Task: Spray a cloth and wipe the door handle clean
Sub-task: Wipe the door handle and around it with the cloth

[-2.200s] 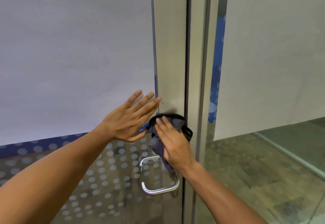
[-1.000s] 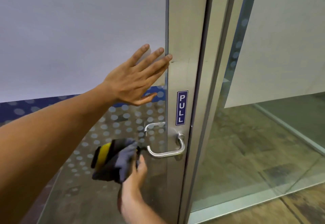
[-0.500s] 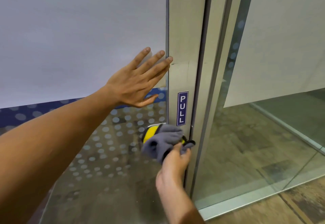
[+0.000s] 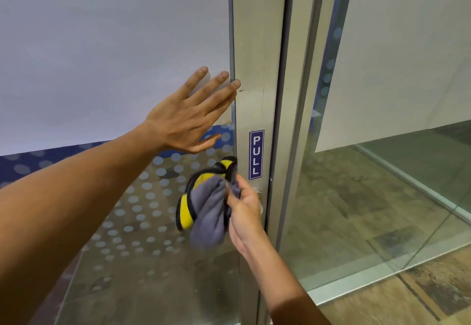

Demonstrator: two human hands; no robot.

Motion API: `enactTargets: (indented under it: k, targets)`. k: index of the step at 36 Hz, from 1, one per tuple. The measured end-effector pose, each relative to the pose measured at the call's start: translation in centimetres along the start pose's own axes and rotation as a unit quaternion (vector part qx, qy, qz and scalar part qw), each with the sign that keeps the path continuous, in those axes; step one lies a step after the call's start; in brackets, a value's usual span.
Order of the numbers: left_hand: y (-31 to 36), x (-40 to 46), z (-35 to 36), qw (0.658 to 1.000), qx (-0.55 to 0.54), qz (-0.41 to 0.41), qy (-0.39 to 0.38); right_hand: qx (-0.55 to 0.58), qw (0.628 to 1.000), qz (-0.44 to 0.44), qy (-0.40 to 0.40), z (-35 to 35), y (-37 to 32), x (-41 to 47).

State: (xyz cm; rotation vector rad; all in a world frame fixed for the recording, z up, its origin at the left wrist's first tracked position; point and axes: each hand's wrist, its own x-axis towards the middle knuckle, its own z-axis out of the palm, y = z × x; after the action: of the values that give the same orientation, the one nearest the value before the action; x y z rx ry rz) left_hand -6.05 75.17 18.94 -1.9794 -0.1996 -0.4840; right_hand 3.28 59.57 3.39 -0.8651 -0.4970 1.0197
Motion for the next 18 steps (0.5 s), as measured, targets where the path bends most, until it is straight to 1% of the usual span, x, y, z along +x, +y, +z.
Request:
enactTargets:
  k: [2,3,5,7,8,10,14,15,17,18]
  targets:
    - [0.0,0.0,-0.1,1.000,0.001,0.000,-0.005,-0.031,0.993,0.046,-0.107,-2.1,-0.1,-1.8]
    - [0.0,0.0,-0.1,1.000,0.001,0.000,-0.006,-0.033,0.987,0.075,-0.137,-3.2,0.2,-2.6]
    - [0.0,0.0,-0.1,1.000,0.006,-0.001,-0.008,-0.061,0.982,0.114,-0.138,-5.4,0.7,-4.0]
    - [0.0,0.1,-0.3,1.000,-0.004,-0.004,-0.016,-0.073,0.982,0.131,-0.115,-7.4,1.3,-4.8]
    - [0.0,0.1,-0.5,1.000,0.002,-0.004,-0.027,-0.058,0.985,0.137,-0.092,-8.4,1.3,-5.2]
    - [0.0,0.1,-0.5,1.000,0.009,-0.002,-0.023,-0.022,0.989,0.144,-0.026,-10.2,1.6,-5.4]
    - [0.0,0.2,-0.4,1.000,0.003,0.004,-0.003,0.019,0.990,0.102,0.094,-12.0,2.3,-4.7]
    - [0.0,0.1,-0.3,1.000,0.001,0.002,-0.018,0.065,0.988,0.090,0.106,-11.9,2.5,-3.9]
    - [0.1,0.1,-0.3,1.000,0.001,0.001,-0.029,0.205,0.964,0.097,0.136,-10.7,2.8,-2.5]
    - [0.0,0.1,-0.4,1.000,0.005,0.003,-0.023,0.234,0.956,0.104,0.144,-9.8,2.8,-2.0]
